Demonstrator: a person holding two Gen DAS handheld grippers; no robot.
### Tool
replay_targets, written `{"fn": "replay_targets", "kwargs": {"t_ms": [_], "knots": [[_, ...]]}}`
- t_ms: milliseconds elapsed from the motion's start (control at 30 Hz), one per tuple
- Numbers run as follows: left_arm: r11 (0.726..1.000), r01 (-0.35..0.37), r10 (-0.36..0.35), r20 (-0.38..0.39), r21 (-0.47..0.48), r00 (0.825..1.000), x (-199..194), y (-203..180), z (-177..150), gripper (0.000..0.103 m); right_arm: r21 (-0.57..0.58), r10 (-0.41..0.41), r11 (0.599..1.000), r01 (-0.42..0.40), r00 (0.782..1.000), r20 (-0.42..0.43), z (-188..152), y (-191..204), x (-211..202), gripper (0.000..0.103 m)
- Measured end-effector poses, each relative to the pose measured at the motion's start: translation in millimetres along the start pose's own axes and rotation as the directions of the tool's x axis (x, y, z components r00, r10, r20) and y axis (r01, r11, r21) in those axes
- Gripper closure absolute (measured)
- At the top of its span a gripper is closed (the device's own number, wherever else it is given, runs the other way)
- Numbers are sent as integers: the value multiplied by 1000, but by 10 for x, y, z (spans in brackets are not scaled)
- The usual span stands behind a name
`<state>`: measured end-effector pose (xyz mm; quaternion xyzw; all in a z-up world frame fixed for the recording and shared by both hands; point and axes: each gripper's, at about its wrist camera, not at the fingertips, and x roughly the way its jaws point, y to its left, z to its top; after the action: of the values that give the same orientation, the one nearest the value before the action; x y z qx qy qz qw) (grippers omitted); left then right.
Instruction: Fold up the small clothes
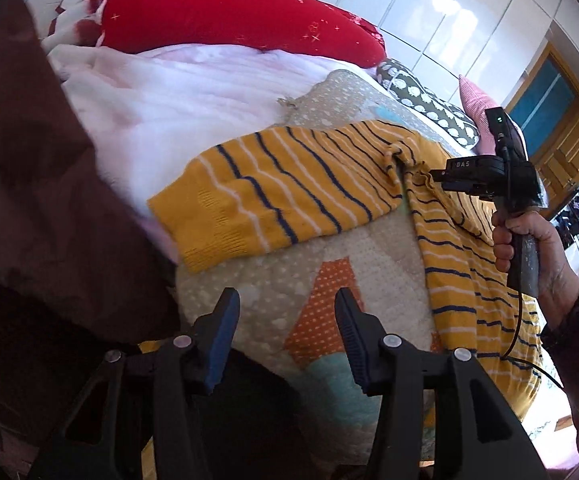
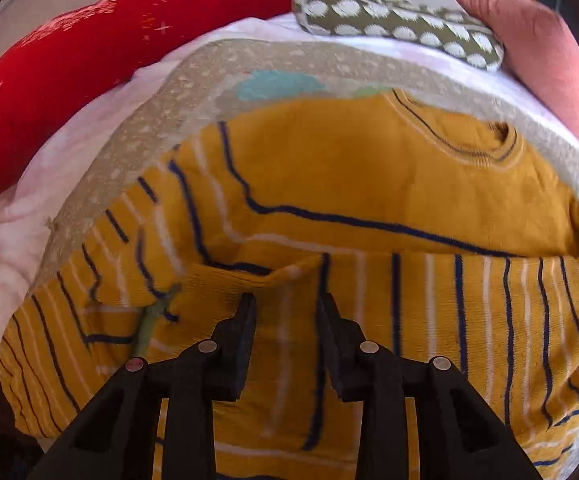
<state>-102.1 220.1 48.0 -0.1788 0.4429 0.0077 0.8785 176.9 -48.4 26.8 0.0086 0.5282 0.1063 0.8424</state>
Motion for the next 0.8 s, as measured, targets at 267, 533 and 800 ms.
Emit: {"fn": "replay_targets", "kwargs": {"t_ms": [267, 533, 800], "knots": [[992, -55, 49, -57, -110, 997, -118, 513, -354, 52, -411, 339, 852, -324, 940, -38, -398, 1714, -505, 45], [984, -71, 59, -78, -161, 995, -178, 625, -564, 52, -728, 293, 593, -344, 934, -202, -1268, 3116, -323, 39], [989, -66, 56, -78, -135, 995, -201, 482, -514, 52, -782, 197, 607, -143, 980, -26, -1403, 3132, -416, 97]]}}
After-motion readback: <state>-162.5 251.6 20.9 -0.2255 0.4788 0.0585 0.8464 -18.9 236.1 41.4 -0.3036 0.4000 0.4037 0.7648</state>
